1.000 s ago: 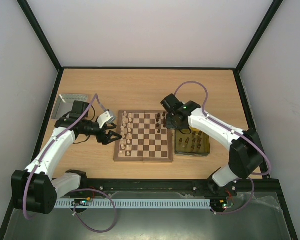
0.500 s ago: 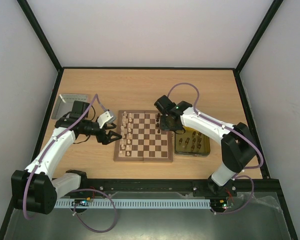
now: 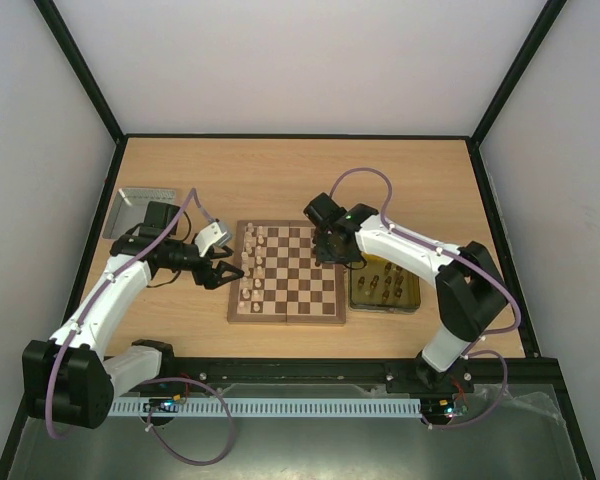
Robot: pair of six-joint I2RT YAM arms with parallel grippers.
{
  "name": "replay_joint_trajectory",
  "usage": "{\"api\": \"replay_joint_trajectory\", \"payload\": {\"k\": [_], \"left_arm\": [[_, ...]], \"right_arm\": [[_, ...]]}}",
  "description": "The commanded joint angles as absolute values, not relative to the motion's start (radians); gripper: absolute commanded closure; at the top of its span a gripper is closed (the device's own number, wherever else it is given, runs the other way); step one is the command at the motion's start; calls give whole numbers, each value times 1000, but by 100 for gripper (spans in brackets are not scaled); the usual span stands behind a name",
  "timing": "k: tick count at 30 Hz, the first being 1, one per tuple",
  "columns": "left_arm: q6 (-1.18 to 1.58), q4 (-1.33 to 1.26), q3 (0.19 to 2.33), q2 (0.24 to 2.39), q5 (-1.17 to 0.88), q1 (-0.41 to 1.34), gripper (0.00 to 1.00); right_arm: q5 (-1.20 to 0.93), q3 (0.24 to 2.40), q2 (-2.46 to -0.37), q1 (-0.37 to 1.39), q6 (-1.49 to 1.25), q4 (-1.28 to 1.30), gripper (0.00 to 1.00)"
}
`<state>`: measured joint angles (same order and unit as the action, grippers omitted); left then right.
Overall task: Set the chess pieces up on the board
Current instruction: Place the chess piece on the chessboard.
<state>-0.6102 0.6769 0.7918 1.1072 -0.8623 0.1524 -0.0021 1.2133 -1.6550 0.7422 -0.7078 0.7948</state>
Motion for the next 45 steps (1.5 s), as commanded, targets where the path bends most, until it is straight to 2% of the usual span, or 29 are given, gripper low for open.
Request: {"api": "replay_joint_trajectory", "payload": {"k": [1, 20, 26, 37, 45], "left_arm": [[-611, 669, 800, 1098, -872, 157, 22], [-610, 666, 799, 1092, -873, 158, 22], [-611, 666, 799, 1093, -871, 158, 22], [-609, 664, 799, 1094, -870, 158, 22], [-608, 664, 798, 1091, -867, 158, 22]], "right_arm": [[8, 1234, -1672, 753, -721, 788, 98], [10, 1224, -1691, 764, -725, 781, 98], [0, 1226, -1693, 766, -720, 777, 92], [-7, 1221, -1698, 769, -721, 770, 89], [4, 1218, -1694, 769, -722, 775, 94]]}}
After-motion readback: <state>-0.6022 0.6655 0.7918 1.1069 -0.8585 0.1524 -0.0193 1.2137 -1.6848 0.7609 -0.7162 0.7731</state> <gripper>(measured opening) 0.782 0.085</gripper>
